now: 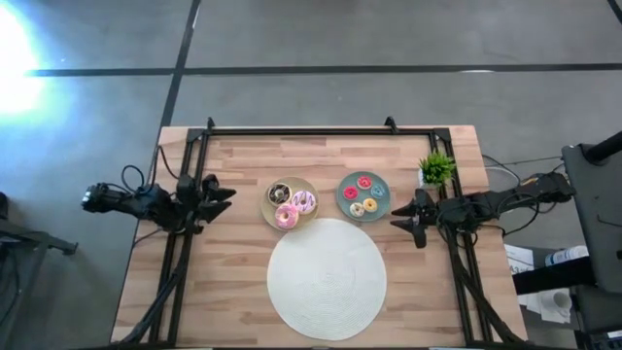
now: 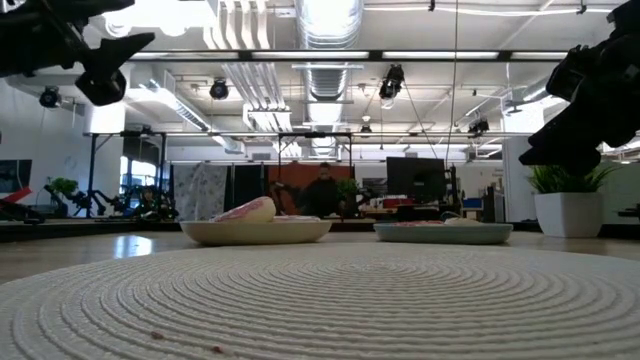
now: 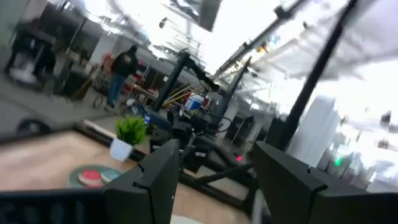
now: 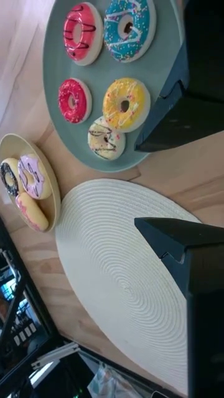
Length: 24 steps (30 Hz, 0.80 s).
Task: Pick & Place donuts
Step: Return to Home Position
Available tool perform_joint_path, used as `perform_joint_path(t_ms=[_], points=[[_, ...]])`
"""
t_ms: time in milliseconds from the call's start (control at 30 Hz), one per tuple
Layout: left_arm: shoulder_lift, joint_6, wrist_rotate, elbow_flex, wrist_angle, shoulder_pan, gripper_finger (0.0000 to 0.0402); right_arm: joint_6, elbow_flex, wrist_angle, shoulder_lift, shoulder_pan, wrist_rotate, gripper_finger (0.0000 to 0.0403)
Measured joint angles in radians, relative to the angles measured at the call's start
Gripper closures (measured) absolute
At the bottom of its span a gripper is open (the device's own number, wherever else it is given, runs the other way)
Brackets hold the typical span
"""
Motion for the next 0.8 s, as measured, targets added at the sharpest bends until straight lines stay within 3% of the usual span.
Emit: perform_joint_path(t_ms=[167,333,567,800], points=[[0.0,0.242,0.094,0.0,0.023,0.0,0.0221,0.0,0.0,0.0,0.0,0.0,0.0,0.0229],[-0.002,0.377,0.172,-0.036,0.047,0.024,0.0221,0.0,0.0,0.0,0.0,0.0,0.0,0.0229],[-0.002,0.367,0.28,-0.051,0.012,0.193,0.0221,0.0,0.0,0.0,0.001,0.0,0.0,0.0229],[-0.002,0.344,0.422,-0.052,-0.127,0.401,0.0221,0.0,0.0,0.0,0.0,0.0,0.0,0.0229]])
